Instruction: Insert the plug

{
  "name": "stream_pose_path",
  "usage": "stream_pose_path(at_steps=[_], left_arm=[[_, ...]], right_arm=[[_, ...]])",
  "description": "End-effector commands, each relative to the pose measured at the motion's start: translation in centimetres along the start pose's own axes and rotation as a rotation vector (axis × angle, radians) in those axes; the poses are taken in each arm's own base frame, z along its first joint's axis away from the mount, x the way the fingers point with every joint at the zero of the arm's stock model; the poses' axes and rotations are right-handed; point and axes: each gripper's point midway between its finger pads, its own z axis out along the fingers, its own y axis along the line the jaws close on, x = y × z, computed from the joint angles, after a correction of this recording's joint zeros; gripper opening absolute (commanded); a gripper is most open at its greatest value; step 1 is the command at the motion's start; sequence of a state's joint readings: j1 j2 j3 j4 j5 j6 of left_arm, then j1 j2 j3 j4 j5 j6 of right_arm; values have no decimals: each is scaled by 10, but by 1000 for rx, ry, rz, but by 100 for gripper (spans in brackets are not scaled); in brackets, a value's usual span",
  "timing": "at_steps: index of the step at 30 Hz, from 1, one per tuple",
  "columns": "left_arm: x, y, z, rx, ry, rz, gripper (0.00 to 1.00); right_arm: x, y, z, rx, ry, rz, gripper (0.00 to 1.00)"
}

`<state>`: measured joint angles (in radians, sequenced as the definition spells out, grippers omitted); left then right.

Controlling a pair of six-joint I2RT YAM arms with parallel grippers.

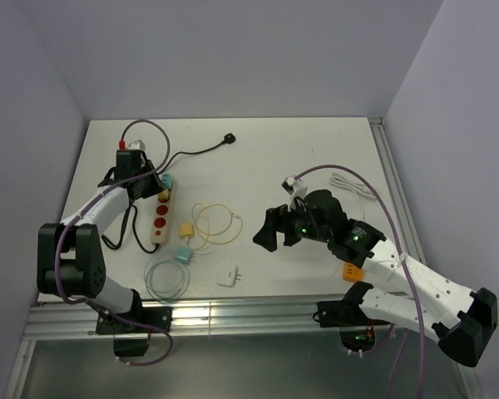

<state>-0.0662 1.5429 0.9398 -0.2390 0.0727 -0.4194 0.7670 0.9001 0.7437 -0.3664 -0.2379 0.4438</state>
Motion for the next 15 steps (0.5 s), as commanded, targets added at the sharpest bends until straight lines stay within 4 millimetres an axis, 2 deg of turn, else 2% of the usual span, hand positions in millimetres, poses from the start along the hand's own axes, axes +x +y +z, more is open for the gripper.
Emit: stream_pose_path(at_steps=[1,3,5,7,10,15], left_arm=[[116,20,7,-85,353,-204,0],[104,7,6,-42,319,-243,0],[101,-13,7,6,319,-282,0],[102,-30,12,16,325,-276,0],[107,-44,19,48,339,-294,0],[109,-38,23,-11,319,-270,0]], right_arm=[[-12,9,-7,-39,-56,5,100],[-12,10,-7,-42,-56,9,100],[-13,11,-7,-45,-58,18,100],[-14,12,-7,-52,-64,23,100],[-11,11,-8,-49,-62,35,100],[-6,7,-12,-34,-62,46,100]])
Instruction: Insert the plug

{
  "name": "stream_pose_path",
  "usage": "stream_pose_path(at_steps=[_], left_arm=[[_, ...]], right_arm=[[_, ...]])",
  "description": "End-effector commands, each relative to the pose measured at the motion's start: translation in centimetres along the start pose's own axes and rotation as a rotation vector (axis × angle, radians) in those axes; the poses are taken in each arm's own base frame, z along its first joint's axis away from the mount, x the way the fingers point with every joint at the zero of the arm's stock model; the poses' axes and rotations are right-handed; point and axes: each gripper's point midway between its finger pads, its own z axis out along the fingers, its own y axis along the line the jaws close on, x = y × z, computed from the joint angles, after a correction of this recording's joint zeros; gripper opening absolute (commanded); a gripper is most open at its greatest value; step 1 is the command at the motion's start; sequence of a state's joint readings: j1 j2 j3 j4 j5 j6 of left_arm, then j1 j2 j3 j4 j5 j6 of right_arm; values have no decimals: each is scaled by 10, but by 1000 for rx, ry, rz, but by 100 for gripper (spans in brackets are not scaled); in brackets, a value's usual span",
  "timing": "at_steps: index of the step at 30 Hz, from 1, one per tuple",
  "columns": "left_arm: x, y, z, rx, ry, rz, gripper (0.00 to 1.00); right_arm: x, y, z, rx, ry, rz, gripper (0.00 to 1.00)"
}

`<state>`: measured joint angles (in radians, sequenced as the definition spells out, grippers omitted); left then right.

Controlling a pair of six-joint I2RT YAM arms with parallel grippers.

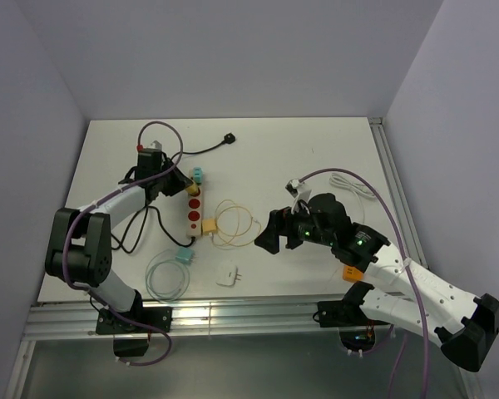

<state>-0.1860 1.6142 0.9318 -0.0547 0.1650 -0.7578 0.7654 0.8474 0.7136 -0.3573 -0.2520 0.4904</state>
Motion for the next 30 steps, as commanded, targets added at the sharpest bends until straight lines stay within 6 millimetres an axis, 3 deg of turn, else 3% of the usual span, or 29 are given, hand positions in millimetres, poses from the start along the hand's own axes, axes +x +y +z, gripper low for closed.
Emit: stream_pose_path(at_steps=[1,5,6,9,11,18,25,27,30], left_arm=[[87,66,-4,-252,274,-49,0],[78,71,-4,-314,262,53,0],[80,83,-7,-389,275,87,0],[72,95,-9,-513,276,235,0],[72,90,-9,-535,264,290,0],[89,111,-9,-602,297,339,0],[99,101,0,-640,317,462,0],[100,107,0,-673,326,487,0],[112,103,3,-630,350,489,0]], right_arm=[[-8,3,-4,-9,-42,5,100],[-6,1,-3,-6,-37,7,100],[-6,2,-3,-10,-40,8,100],[-4,1,-2,-10,-35,12,100],[-3,0,-1,-10,-31,12,100],[-4,0,-3,-7,-30,3,100],[-3,0,-2,-7,-23,-2,100],[-3,0,-2,-7,-26,-3,100],[-3,1,-3,-10,-28,-1,100]])
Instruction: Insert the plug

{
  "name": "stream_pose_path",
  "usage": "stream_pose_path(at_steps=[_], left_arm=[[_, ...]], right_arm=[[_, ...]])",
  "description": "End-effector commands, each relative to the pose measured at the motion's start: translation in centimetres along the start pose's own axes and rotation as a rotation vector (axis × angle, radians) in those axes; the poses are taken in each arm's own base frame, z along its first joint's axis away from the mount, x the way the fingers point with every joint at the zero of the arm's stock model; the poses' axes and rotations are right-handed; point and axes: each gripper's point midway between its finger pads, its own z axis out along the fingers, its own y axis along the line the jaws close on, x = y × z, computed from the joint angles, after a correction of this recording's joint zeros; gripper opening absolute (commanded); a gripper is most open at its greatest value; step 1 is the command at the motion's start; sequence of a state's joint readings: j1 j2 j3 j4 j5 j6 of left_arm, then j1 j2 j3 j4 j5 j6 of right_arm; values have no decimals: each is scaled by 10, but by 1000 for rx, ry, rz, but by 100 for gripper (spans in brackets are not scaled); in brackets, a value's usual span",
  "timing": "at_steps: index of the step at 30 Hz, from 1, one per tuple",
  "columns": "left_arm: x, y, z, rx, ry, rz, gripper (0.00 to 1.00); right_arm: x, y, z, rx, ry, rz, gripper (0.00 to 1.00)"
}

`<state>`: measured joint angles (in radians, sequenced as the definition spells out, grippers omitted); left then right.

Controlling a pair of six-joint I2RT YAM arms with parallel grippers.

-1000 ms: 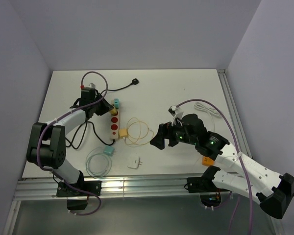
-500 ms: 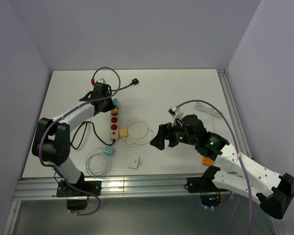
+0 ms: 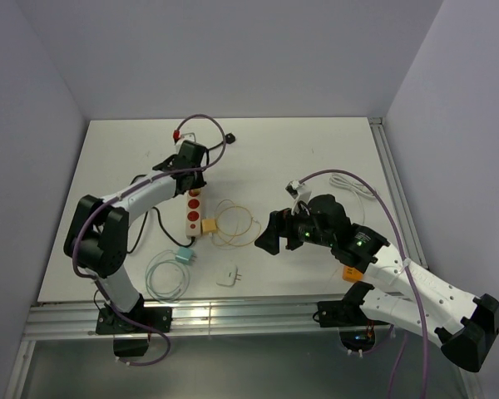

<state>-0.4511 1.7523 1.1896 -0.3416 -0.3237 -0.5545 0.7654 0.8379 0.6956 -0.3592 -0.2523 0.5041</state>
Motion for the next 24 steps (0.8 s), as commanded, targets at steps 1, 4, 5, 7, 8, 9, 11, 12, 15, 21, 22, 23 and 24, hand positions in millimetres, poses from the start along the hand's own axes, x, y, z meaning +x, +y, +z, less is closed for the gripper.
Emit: stream_pose_path(at_steps=[1,4,5,7,8,9,11,12,15,21,22,23,24], left_arm=[[148,74,13,-214,445,167,0],[153,72,9,-211,434,165,0],[152,69,9,-200,439,157,0],[147,56,9,-161,454,150,0],[148,50,10,-141,467,151,1],[149,44,10,-114,473,142,0],[161,38,9,-66,508,120,0],[165,35,7,-53,524,97,0],[165,25,-3,-37,479,54,0],[190,13,9,16,491,-52,0],[195,13,9,18,504,-58,0],[200,14,12,11,516,-59,0],[202,16,13,2,513,-60,0]], right_arm=[[-7,2,-3,-13,-36,-16,100],[-5,1,-2,-14,-36,-13,100],[-4,2,-2,-18,-33,-9,100],[-4,4,0,-29,-27,-7,100],[-5,5,0,-34,-27,-8,100],[-5,5,0,-30,-21,-7,100],[-7,6,-2,-28,-26,-9,100],[-8,6,-4,-27,-33,-10,100],[-8,5,-7,-27,-51,-5,100],[-1,5,-1,-33,-17,1,100],[-3,5,-1,-33,-19,4,100],[-2,4,-2,-29,-16,4,100],[-2,5,-4,-31,-22,2,100]])
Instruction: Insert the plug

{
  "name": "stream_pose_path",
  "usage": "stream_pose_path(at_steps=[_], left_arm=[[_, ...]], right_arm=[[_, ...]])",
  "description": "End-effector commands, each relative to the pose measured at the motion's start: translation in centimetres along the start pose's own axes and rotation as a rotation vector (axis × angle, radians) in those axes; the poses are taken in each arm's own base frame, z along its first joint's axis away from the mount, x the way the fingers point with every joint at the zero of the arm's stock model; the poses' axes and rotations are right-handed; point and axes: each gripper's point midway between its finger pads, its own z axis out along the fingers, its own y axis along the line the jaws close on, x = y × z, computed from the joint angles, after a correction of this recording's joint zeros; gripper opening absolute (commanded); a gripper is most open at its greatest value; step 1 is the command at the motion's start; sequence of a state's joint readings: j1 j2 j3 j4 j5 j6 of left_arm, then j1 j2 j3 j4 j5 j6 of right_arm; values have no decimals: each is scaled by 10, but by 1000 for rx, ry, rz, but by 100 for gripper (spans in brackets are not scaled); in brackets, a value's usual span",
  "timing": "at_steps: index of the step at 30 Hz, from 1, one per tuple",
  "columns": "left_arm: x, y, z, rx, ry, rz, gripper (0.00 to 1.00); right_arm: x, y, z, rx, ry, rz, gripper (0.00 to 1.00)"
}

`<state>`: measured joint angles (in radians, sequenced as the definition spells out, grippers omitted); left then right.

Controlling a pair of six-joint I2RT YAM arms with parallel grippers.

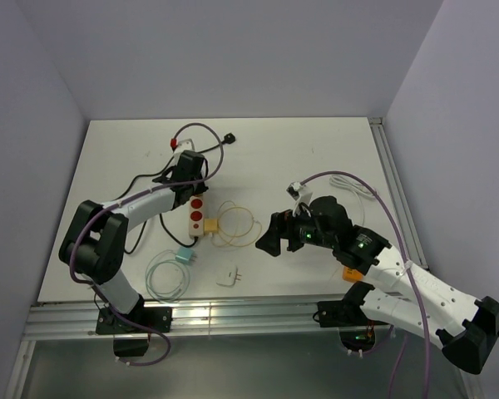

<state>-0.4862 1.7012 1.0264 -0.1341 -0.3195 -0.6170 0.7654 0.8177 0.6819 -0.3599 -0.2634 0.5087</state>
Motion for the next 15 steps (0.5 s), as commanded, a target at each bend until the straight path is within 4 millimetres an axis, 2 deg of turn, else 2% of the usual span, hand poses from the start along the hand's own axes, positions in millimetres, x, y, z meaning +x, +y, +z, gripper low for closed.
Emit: stream_pose_path(at_steps=[1,5,7,9,10,13,14,15], left_arm=[[184,44,-4,-100,575,-9,0],[191,51,-2,-100,601,-9,0],[186,57,-3,-126,580,-4,0],[167,59,-11,-149,527,8,0],[164,58,-10,-146,522,9,0],[135,63,-19,-175,446,18,19],[121,64,-24,-175,412,13,36],[111,62,-26,-166,388,13,43]], right_arm=[[-5,3,-3,-15,-26,-5,100],[-7,2,-5,-6,-41,-6,100],[-6,1,-3,-3,-30,-2,100],[-5,1,-1,-8,-26,4,100],[-4,1,0,-8,-22,8,100],[-5,3,1,-17,-25,11,100],[-6,3,1,-17,-25,11,100],[-6,3,2,-15,-23,10,100]])
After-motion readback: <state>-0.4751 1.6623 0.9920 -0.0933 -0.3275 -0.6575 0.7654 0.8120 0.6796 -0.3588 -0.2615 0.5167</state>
